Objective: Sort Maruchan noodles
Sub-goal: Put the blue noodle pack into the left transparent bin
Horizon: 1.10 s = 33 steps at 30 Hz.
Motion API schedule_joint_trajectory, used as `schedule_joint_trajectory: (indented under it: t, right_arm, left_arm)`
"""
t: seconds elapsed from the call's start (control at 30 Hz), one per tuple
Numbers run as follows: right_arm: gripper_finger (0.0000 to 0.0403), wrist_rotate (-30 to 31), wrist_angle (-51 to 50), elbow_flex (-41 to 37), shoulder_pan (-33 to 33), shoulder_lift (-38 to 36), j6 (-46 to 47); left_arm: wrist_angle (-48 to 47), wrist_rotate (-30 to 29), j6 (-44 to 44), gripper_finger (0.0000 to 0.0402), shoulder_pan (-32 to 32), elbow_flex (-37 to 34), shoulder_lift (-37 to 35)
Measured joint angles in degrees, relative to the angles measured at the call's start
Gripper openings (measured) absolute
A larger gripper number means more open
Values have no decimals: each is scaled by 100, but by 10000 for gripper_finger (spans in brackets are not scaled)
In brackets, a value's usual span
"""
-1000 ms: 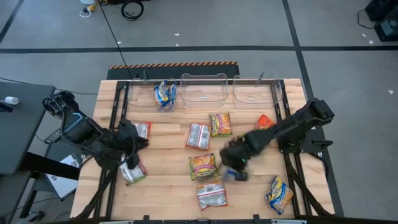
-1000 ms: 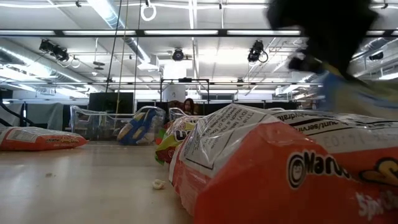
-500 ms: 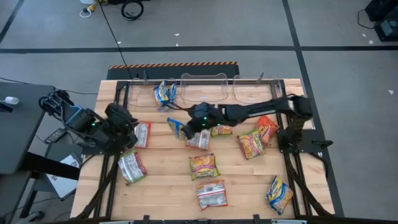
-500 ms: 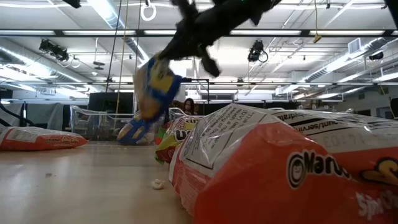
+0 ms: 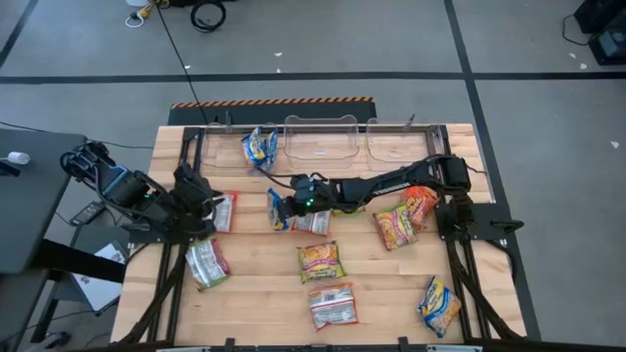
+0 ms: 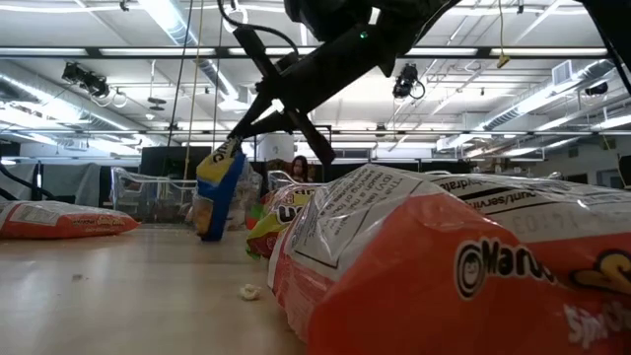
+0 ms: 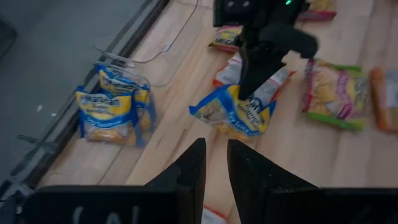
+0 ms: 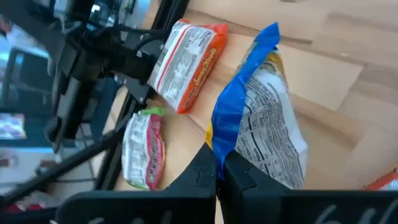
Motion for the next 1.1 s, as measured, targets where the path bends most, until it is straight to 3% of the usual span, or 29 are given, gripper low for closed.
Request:
schedule_joint_trajectory:
  t: [0.3, 0.6, 0.8, 1.1]
  right_arm:
    - [3, 46, -46, 0, 7, -42, 1003]
    - [3, 166, -100, 2, 21, -42, 1187]
    - [3, -144, -105, 2, 39, -42, 1318]
    - [3, -133, -128, 2, 37, -42, 1787]
  left_arm:
    - [649, 3, 0, 71, 0, 0, 0]
    - [1063, 1, 1, 71, 0, 0, 0]
    - [1113, 1, 2, 71, 0, 0, 0]
    - [1200, 1, 2, 71, -2, 0, 0]
